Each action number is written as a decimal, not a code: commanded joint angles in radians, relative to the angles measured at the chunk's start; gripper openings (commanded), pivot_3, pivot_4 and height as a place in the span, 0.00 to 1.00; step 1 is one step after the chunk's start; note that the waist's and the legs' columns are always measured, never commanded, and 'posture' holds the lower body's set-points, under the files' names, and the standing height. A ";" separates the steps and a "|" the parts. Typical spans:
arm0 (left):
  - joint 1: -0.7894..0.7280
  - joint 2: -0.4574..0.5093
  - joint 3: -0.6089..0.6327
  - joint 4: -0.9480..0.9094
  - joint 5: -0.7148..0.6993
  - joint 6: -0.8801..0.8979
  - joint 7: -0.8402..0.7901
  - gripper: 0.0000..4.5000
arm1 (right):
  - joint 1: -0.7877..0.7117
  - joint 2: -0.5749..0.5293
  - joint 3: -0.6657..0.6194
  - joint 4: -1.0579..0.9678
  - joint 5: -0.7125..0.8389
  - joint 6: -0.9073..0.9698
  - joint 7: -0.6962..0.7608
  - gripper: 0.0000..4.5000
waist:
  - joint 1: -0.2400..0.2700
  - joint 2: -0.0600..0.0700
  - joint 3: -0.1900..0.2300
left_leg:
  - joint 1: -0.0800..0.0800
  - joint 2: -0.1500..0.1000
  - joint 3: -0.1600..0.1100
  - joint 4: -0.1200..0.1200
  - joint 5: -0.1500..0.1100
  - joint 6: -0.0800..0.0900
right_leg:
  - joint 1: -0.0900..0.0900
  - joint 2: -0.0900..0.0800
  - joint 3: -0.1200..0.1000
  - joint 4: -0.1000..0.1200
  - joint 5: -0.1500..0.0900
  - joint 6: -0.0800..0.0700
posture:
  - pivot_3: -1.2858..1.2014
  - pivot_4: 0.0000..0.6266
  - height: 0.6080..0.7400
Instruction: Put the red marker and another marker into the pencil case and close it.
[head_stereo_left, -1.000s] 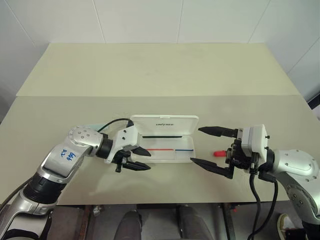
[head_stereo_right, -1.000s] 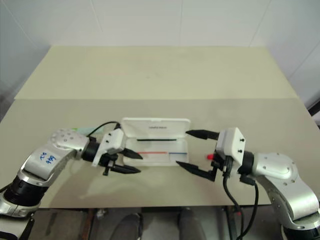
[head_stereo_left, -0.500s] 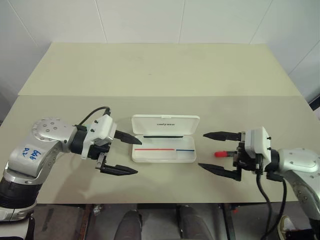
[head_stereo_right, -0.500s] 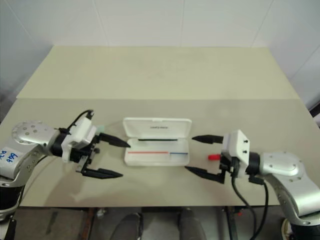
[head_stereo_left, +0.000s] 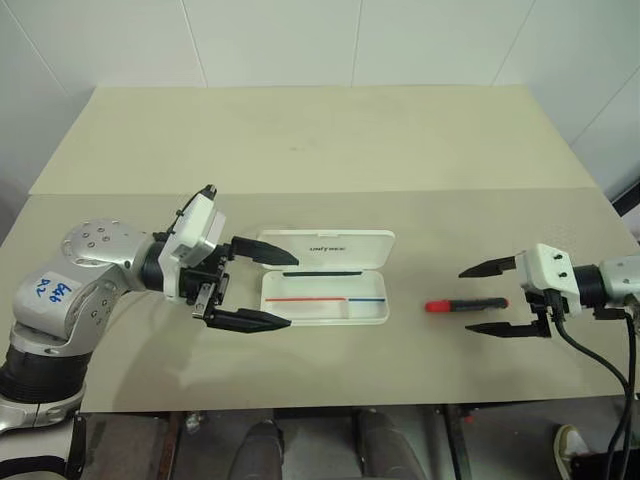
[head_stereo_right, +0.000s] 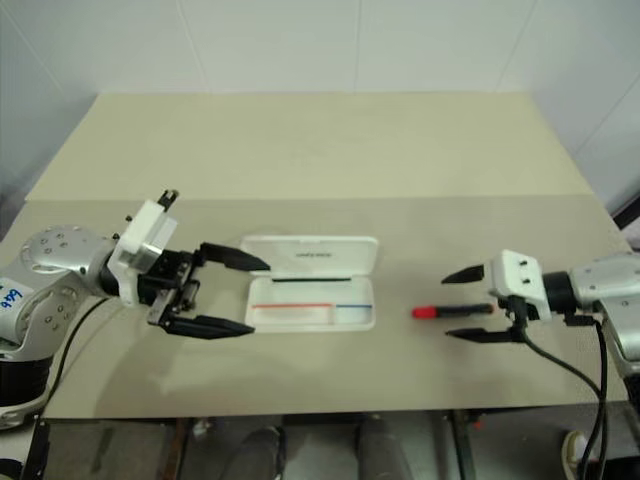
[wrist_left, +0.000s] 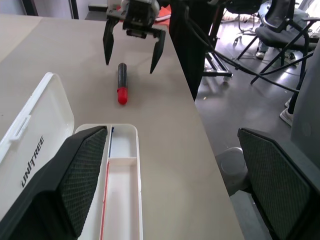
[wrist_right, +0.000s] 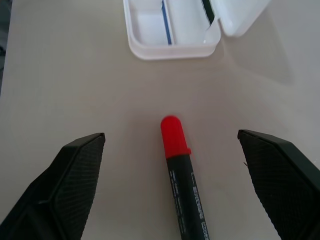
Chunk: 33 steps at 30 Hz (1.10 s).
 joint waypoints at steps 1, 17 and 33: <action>-0.034 -0.012 0.004 -0.019 -0.009 -0.020 0.018 0.99 | -0.090 0.027 0.045 0.107 -0.051 -0.080 0.059 1.00 | -0.002 0.000 0.000 | 0.000 0.000 0.000 0.000 0.000 0.000 | 0.000 0.000 0.000 0.000 0.000 0.000 | 0.52 0.24 1.00; 0.012 0.014 0.033 -0.068 -0.035 -0.008 0.066 1.00 | -0.253 0.031 0.234 0.534 -0.204 -0.300 0.127 0.72 | -0.003 0.001 0.000 | 0.000 0.000 0.000 0.002 0.000 0.000 | 0.000 0.000 0.000 0.001 0.000 0.000 | 0.52 0.24 1.00; -0.008 0.009 0.011 -0.044 -0.019 -0.028 0.051 1.00 | -0.280 0.030 0.270 0.547 -0.181 -0.343 0.090 0.13 | -0.007 0.000 0.001 | 0.007 -0.002 0.000 0.012 0.001 0.002 | 0.016 -0.001 0.000 -0.006 0.007 0.003 | 0.52 0.24 1.00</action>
